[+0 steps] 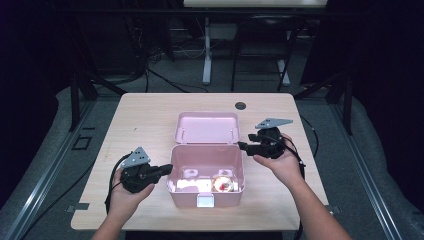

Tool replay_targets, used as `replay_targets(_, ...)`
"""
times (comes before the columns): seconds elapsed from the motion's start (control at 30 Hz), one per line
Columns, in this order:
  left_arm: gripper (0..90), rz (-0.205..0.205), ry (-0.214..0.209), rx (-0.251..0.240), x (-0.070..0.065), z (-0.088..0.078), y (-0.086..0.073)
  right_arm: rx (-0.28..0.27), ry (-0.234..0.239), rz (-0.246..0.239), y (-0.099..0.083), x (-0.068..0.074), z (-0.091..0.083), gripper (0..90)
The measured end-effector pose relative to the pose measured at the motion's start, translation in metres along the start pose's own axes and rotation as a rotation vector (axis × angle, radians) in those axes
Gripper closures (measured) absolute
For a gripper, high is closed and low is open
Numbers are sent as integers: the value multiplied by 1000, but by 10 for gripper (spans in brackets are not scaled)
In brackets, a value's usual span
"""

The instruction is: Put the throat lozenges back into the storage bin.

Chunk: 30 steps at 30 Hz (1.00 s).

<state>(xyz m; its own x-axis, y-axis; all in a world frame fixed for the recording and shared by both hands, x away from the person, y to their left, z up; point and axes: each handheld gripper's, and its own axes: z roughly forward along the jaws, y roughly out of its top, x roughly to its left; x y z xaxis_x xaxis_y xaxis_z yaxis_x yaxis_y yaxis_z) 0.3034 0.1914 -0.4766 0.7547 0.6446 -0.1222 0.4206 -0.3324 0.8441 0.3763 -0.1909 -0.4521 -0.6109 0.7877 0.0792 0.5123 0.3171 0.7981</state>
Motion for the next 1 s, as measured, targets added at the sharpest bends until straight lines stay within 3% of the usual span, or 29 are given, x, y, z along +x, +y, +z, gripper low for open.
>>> replay_targets(0.33, 897, -10, -20, -14, -2, 5, -3, -20, -44, 64, 10, -9, 12, 466)
replay_targets(1.0, 900, -6, -41, 7, -10, 17, -7, 3, -147, 167, 23, -28, 59, 471)
